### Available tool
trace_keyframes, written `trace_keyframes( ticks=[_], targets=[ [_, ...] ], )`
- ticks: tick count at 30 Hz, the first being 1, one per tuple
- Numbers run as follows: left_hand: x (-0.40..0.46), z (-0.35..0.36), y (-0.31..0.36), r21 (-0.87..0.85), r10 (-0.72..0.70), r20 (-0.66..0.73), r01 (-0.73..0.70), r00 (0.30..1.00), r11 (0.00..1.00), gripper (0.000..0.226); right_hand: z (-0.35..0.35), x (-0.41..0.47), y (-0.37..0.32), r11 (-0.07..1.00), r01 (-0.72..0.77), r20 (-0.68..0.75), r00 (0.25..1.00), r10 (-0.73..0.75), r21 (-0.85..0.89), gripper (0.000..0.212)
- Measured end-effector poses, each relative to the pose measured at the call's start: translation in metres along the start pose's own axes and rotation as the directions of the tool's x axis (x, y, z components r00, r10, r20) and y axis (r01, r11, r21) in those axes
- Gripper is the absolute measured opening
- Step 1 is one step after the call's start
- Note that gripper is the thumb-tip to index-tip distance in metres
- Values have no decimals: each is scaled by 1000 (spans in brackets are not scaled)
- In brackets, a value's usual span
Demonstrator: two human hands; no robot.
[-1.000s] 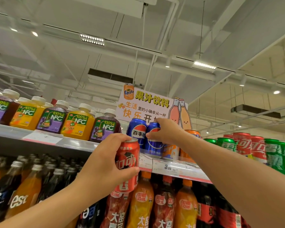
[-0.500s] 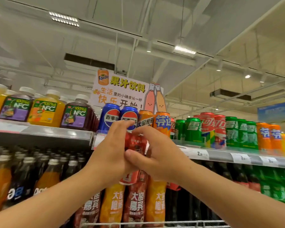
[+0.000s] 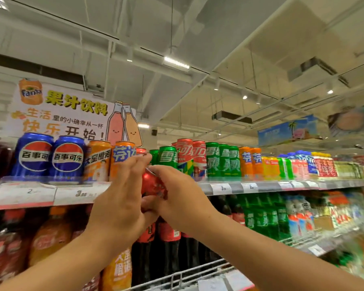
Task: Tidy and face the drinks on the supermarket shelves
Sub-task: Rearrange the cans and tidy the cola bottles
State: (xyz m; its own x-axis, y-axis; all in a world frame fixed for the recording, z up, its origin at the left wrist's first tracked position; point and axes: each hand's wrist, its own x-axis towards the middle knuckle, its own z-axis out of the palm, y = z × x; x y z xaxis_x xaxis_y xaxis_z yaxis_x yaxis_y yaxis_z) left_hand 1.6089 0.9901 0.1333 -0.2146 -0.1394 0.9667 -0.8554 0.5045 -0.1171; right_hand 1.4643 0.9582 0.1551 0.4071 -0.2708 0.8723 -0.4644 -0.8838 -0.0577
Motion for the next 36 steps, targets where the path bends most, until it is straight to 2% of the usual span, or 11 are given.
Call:
trace_keyframes(
  ticks=[3, 5, 7, 10, 12, 17, 20, 25, 28, 32, 36],
  targets=[
    [2, 11, -5, -97, 52, 20, -50, 998, 994, 106, -9, 1, 12, 1000, -19, -19, 1000, 19, 11, 58],
    [-3, 12, -21, -70, 19, 47, -15, 999, 997, 97, -18, 6, 22, 999, -33, -29, 999, 33, -5, 58],
    [-15, 5, -43, 142, -63, 135, 43, 989, 989, 86, -29, 18, 34, 999, -44, -45, 998, 43, -24, 56],
    [-33, -5, -76, 533, -213, 364, -15, 907, 846, 83, -41, 51, 47, 997, -60, -85, 995, 55, -56, 55],
    [-41, -9, -86, 607, -282, 461, -67, 841, 792, 84, -41, 75, 52, 996, -61, -80, 995, 56, -69, 54],
    [-36, -12, -90, 618, -192, 448, -147, 873, 772, 90, -22, 123, 58, 992, -38, -62, 998, 30, -124, 52],
    [-42, -7, -95, 661, -261, 456, -128, 851, 739, 86, -5, 135, 62, 991, -43, -49, 998, 37, -124, 50],
    [-46, -1, -87, 682, -252, 434, -132, 865, 720, 92, 16, 142, 75, 980, -23, 18, 999, 27, -196, 50],
    [-48, -1, -90, 649, -185, 405, -139, 895, 748, 93, 21, 151, 79, 967, -50, 119, 990, 82, -251, 47],
    [-49, 2, -93, 659, -173, 387, -140, 906, 739, 95, 24, 167, 81, 935, -39, 297, 943, 151, -353, 43],
    [-51, 2, -94, 677, -165, 365, -139, 916, 723, 96, 28, 175, 81, 918, -45, 341, 921, 191, -394, 43]
  ],
)
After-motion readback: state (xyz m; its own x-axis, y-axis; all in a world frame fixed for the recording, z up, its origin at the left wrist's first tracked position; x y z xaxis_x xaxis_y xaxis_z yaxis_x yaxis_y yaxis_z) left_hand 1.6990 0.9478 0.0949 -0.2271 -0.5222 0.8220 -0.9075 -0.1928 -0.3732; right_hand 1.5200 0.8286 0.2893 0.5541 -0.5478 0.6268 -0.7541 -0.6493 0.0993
